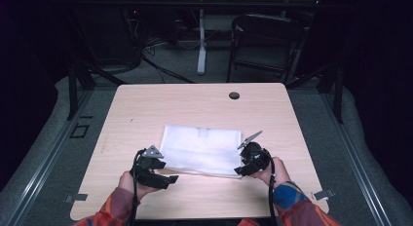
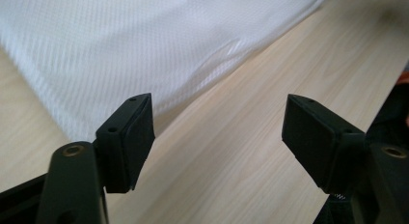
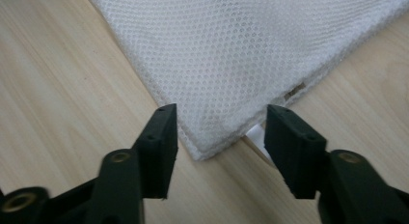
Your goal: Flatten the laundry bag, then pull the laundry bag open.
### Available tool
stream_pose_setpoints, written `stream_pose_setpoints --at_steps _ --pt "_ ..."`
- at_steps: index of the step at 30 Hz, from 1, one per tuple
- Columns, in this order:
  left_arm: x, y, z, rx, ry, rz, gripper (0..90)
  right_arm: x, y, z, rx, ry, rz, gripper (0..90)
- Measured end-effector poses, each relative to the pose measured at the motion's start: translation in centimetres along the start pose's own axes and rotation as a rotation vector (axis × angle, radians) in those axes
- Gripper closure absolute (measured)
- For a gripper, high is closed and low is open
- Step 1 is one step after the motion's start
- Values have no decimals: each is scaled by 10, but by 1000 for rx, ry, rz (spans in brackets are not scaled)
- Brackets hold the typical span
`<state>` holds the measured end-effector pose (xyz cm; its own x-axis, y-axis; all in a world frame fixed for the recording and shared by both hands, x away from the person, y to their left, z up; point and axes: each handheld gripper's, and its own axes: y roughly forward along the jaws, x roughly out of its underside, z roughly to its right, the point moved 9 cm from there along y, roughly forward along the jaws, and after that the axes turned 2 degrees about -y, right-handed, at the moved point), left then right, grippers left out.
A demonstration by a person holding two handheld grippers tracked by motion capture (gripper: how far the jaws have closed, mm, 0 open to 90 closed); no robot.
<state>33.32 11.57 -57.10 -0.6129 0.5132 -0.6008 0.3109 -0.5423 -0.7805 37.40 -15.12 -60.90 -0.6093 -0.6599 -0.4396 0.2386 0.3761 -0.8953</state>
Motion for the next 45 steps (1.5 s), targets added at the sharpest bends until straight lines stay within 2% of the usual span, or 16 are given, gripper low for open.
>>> stream_pose_setpoints --at_steps 1,2,3,4,6,8,10,12,16,17,19,23,27,35,39,45 --pt "-3 0 -1 -19 11 1 266 1 -2 -1 -10 8 -2 403" --pt "-6 1 -3 -20 30 10 239 2 -6 1 0 27 7 299" --pt "-10 2 -3 -9 35 20 239 2 -6 1 0 27 7 299" --pt "-13 4 -7 -35 47 18 237 3 -8 1 -7 31 6 260" --pt "-21 9 -13 -33 65 26 215 6 -10 2 -10 42 7 176" --pt "-27 15 -19 -28 78 22 183 7 -13 2 -9 53 10 149" --pt "-30 22 -22 -22 82 17 177 8 -14 3 -4 58 11 144" --pt "-33 30 -21 -3 109 5 178 8 -14 3 -7 57 9 144" --pt "-37 45 -19 -9 160 -31 191 8 -12 3 -1 43 -2 151" --pt "-38 51 -16 11 186 -45 205 8 -11 4 0 49 7 155" --pt "-40 54 -16 -3 197 -46 239 8 -10 4 -6 52 12 158" --pt "-42 65 -11 15 251 -78 294 7 -9 3 -6 61 24 162" --pt "-39 76 -9 35 266 -111 389 7 -10 3 -8 42 5 170" --pt "-27 87 -9 27 322 -194 510 6 -9 0 -14 33 6 187" --pt "-22 91 -8 22 338 -216 616 4 -8 -1 -19 28 8 206" --pt "-19 95 -6 16 333 -223 709 4 -7 -4 -24 25 8 239"
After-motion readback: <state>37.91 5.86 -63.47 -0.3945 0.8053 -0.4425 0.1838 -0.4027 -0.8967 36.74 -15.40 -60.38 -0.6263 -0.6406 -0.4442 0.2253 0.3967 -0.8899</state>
